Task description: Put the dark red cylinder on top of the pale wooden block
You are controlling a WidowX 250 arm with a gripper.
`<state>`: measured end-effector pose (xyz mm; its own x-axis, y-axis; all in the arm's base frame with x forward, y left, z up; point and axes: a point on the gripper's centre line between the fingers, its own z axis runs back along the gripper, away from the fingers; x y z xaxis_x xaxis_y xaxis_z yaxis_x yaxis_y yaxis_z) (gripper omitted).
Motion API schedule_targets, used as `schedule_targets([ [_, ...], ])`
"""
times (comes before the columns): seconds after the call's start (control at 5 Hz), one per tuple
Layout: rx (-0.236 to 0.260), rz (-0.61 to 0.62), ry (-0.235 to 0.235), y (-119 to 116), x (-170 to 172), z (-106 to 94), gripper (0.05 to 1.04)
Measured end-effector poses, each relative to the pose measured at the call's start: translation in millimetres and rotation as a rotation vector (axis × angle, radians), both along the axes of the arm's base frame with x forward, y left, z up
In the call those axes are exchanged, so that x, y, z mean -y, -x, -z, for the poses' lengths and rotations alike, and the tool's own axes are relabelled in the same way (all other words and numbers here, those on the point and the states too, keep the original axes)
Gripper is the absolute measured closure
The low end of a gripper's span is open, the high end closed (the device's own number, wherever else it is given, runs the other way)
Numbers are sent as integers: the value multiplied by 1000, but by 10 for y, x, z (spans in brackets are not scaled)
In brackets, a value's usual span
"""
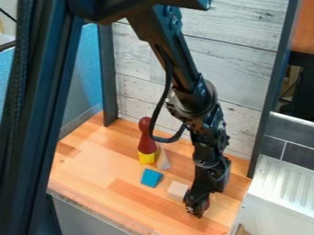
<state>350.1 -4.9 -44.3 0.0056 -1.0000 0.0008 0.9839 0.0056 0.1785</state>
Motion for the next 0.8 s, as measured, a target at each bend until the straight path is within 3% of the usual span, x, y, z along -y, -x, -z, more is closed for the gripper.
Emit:
schedule_targets([
  [0.2,-3,-8,-2,-25,-5,41,118],
  [0.4,24,-50,12,-74,-36,48,292],
  [0.8,14,-83,68,41,-31,7,311],
])
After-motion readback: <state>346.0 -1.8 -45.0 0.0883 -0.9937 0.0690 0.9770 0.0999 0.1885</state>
